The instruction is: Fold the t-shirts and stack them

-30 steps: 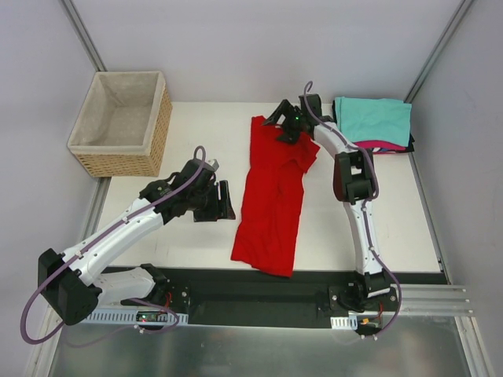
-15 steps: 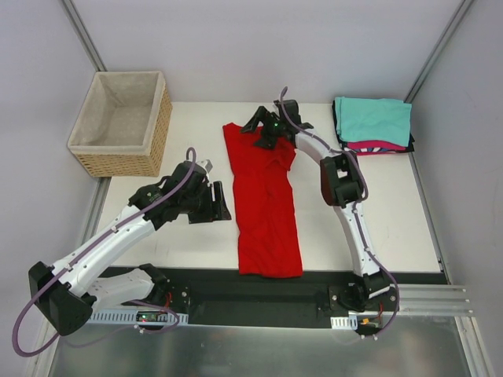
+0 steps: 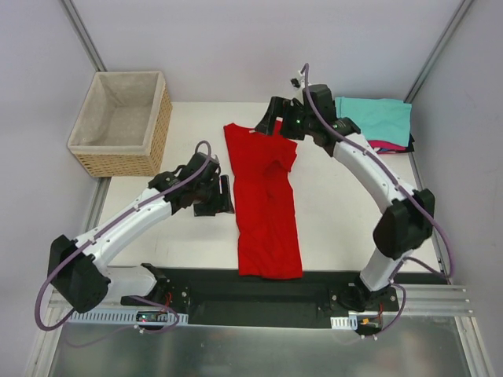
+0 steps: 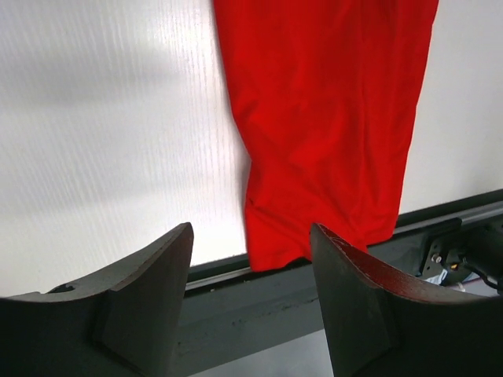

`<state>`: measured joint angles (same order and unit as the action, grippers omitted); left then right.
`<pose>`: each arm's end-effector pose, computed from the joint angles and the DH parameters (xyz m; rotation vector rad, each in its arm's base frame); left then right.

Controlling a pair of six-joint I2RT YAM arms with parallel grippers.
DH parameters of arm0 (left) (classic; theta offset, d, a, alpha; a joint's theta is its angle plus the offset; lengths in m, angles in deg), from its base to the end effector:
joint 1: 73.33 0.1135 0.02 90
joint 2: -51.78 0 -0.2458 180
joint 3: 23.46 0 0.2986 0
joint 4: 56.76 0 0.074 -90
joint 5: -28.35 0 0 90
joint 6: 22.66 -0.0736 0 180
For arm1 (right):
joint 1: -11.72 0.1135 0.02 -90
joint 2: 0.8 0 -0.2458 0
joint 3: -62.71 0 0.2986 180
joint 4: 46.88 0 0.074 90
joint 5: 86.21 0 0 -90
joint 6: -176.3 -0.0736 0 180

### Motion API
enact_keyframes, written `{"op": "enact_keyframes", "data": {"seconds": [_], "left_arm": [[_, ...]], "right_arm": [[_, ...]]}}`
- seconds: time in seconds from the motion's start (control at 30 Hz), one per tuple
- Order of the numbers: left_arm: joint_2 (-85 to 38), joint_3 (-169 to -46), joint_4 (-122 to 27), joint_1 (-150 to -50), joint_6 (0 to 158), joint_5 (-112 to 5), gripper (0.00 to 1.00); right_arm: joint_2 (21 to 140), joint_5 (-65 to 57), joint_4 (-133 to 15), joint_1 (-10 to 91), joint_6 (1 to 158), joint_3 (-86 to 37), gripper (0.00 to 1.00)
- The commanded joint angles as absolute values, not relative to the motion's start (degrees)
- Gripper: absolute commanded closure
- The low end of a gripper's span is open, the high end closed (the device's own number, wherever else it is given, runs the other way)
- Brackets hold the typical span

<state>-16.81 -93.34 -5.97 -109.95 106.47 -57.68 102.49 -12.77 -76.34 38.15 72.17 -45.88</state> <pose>0.2574 -0.1977 0.2370 -0.0232 2.5489 -0.6470 0.4435 0.2439 0.3211 -0.4101 2.0100 0.7371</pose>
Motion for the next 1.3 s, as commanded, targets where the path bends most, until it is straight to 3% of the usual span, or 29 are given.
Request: {"op": "enact_keyframes", "data": {"seconds": [0.0,0.23,0.33,0.43,0.63,0.9,1.27], "left_arm": [[-21.33,-95.70,-8.78,-109.36,105.48,-57.44,0.39],[-24.51,-88.69,-16.60,-109.80,109.79,-47.06,0.41],[-18.48,-81.86,-17.57,-111.12,112.76,-47.50,0.42],[-12.84,-77.25,-17.66,-111.73,114.79,-47.06,0.41],[-5.79,-71.71,-17.84,-112.88,117.08,-46.71,0.41],[-11.75,-75.05,-18.98,-114.71,116.82,-45.21,0.42],[-7.37,-67.32,-20.39,-122.71,123.58,-46.62,0.42]], "right_arm": [[95.12,-5.03,-85.69,41.33,77.59,-37.40,0.03],[83.87,10.37,-94.23,47.40,76.12,-22.65,0.02],[79.30,15.98,-96.16,50.11,72.70,-8.81,0.01],[76.47,16.79,-95.65,51.79,70.66,-3.23,0.01],[74.52,19.34,-96.78,55.84,68.37,-1.44,0.01],[80.50,24.43,-101.26,63.20,64.60,-8.38,0.01],[76.55,27.86,-101.09,73.85,52.64,2.25,0.03]]}}
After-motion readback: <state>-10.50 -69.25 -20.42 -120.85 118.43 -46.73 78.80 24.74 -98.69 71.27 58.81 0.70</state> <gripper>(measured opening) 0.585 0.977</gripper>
